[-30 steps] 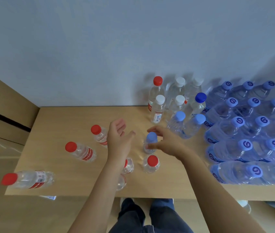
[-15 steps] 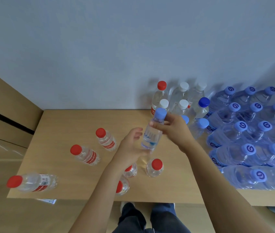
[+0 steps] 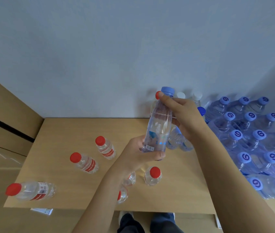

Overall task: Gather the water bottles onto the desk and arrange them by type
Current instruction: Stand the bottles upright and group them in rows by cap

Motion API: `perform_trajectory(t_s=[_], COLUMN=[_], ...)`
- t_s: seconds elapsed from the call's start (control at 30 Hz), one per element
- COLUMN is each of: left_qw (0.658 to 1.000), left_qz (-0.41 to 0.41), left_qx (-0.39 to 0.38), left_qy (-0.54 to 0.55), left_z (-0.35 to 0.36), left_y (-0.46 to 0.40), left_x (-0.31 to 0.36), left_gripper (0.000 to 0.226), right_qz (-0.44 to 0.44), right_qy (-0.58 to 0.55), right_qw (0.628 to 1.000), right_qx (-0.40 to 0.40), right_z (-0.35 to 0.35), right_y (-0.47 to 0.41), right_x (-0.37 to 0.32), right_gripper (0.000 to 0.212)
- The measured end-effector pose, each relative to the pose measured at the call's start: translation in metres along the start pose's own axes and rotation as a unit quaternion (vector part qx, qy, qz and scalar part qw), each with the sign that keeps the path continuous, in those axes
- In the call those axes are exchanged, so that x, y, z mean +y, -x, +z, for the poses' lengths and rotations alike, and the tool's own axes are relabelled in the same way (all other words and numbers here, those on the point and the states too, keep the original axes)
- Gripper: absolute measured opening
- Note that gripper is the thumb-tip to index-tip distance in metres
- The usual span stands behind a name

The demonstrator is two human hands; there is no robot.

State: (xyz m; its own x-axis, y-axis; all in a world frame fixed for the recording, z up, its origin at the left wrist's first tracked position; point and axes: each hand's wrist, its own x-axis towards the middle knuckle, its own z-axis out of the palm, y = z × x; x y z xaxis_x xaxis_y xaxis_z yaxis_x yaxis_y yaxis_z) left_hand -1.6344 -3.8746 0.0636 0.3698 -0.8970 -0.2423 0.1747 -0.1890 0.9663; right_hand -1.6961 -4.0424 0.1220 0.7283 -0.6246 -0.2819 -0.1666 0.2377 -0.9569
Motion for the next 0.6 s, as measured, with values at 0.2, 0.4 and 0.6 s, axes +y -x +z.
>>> perform_trajectory(t_s=[0.2, 0.4, 0.6], left_qw=[0.991, 0.986, 0.985], left_qz=[-0.010, -0.006, -0.005], left_qx=[-0.070, -0.067, -0.068], left_qy=[0.117, 0.153, 0.159], left_z=[0.006, 0.008, 0.006], left_y=[0.007, 0.008, 0.010], left_x=[0.005, 0.005, 0.003], left_gripper=[0.036, 0.038, 0.037], right_qz=[0.031, 0.013, 0.007], right_qy=[-0.214, -0.155, -0.138], right_qw=[0.972, 0.986, 0.989], right_qx=[-0.092, -0.057, -0.051], right_z=[0.012, 0.019, 0.021], right_y=[0.006, 0.006, 0.004], right_x=[0.004, 0.001, 0.004], right_gripper=[0.034, 0.035, 0.035])
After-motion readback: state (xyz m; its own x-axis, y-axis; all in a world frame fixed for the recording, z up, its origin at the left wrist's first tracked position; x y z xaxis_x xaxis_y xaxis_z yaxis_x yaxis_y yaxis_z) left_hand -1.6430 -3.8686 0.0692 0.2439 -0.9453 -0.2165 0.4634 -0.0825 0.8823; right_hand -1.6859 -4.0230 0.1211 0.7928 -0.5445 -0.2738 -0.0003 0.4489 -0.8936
